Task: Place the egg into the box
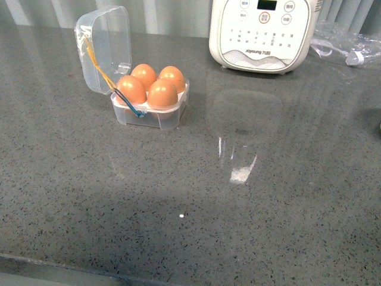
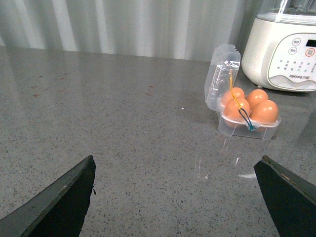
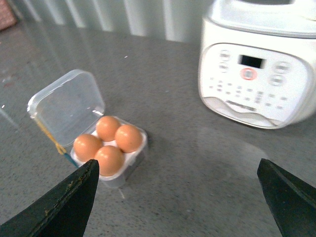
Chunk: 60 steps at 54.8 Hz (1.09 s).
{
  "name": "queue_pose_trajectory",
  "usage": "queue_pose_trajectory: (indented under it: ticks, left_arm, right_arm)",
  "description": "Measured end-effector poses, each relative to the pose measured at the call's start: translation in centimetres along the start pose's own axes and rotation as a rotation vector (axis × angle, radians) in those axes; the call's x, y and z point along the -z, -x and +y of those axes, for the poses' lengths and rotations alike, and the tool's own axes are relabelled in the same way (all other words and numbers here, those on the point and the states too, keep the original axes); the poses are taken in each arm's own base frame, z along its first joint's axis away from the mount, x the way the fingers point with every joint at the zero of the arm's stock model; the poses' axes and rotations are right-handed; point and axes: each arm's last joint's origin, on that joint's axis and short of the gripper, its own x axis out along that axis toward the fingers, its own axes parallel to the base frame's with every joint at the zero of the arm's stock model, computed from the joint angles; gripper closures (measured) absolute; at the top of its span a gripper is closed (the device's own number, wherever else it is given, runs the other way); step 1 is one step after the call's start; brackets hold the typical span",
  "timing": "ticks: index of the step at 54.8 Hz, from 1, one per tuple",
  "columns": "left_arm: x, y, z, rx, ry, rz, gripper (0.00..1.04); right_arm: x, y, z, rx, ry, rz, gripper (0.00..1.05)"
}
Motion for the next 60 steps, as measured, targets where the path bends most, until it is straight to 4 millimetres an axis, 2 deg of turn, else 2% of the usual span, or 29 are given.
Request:
queue_pose_trajectory:
  ticks: [8,13,23,26,31,38,43,47,54,58,60]
  left_arm:
    - [0.0,0.0,0.0,0.000,0.000,0.000,0.07]
    - [0.0,0.0,0.0,0.000,0.000,0.000,0.07]
    - [0.0,0.0,0.0,0.000,0.000,0.000,0.07]
    - [0.0,0.0,0.0,0.000,0.000,0.000,0.07]
    - [0.0,0.0,0.0,0.000,0.000,0.000,0.07]
    - [0.0,0.0,0.0,0.000,0.000,0.000,0.07]
    - [0.0,0.0,0.0,0.000,0.000,0.000,0.07]
    - [0.0,0.0,0.0,0.000,0.000,0.000,0.07]
    - [0.0,0.0,0.0,0.000,0.000,0.000,0.07]
    - [0.0,0.0,0.0,0.000,0.000,0.000,0.07]
    - [0.0,0.0,0.0,0.000,0.000,0.000,0.07]
  right_arm:
    - [1.9,5.5,-3.8,0.225,-0.047,-0.036,0.07]
    - [2.8,7.8,-5.4,0.324,-0.051,-0.050,0.07]
    - [3.1,12.0,-7.5,0.478,-0.023,-0.112,0.07]
    - [3.2,13.7,-8.2,0.539,-0.010,-0.135,0.07]
    - [3.8,15.6,-8.6,0.583,0.000,-0.158,0.09]
    - [5.7,16.5,-7.4,0.440,0.058,-0.239,0.31]
    - [6.9,16.8,-6.3,0.434,0.059,-0.236,0.46]
    - [7.7,17.0,-5.3,0.431,0.069,-0.253,0.64]
    - [9.2,16.7,-4.8,0.428,0.070,-0.254,0.92]
    - [9.7,16.6,-4.6,0.431,0.068,-0.250,1.02]
    - [10.0,16.5,-4.5,0.450,0.069,-0.249,1.02]
